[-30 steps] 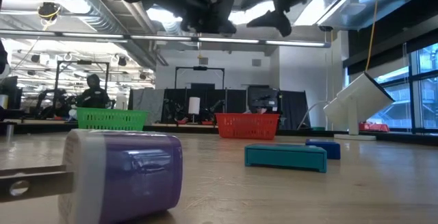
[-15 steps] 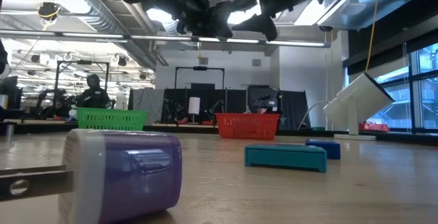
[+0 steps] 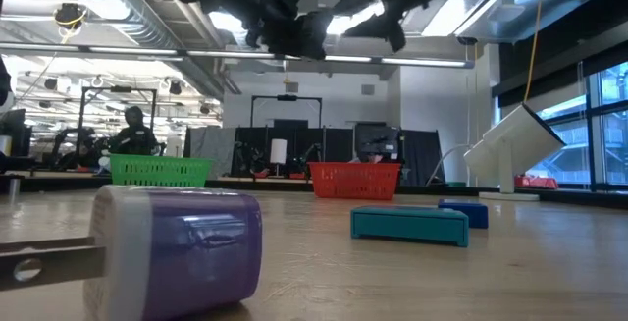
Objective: Pick & Place Office items
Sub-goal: Put the green charger adapter into the red bin
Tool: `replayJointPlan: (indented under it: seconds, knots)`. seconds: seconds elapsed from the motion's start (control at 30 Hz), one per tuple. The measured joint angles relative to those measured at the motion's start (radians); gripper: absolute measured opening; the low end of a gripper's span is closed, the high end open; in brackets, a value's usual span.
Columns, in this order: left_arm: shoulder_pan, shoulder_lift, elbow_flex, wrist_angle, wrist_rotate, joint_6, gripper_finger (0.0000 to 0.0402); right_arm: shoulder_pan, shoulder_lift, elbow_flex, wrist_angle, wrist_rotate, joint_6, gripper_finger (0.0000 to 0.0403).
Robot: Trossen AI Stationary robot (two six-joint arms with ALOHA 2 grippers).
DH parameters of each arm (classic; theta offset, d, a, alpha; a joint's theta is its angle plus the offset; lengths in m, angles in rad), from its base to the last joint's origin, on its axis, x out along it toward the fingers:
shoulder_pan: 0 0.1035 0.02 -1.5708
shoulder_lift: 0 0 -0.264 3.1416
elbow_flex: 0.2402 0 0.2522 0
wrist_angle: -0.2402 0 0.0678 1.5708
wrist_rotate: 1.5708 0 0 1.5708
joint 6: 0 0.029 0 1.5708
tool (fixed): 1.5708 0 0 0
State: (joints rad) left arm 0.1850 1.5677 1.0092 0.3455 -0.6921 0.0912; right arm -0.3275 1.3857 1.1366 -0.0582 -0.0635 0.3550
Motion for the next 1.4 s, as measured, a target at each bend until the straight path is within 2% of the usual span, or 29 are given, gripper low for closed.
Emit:
replayJointPlan:
  seconds: [0.2,0.4,0.73,0.93,1.2,1.4]
  knots:
    - [-0.002,0.0,0.0,0.03,0.051,-0.002,0.0134,-0.006,-0.034,0.0,-0.012,0.056,-0.028,0.0256]
    - [-0.001,0.0,0.0,0.087,0.116,-0.003,0.0134,-0.005,0.005,0.0,-0.008,0.048,-0.026,0.0258]
    - [0.0,0.0,0.0,0.114,0.161,-0.026,0.0134,-0.002,0.028,0.0,0.002,0.061,-0.024,0.0316]
    - [0.0,0.0,0.0,0.116,0.164,-0.027,0.0134,0.015,0.074,0.0,0.051,0.041,-0.008,0.0324]
    - [0.0,0.0,-0.001,0.114,0.161,-0.026,0.0134,0.023,0.101,0.001,0.094,0.048,-0.007,0.0308]
    - [0.0,0.0,-0.001,0.115,0.164,-0.026,0.0134,0.024,0.101,0.001,0.096,0.047,-0.005,0.025]
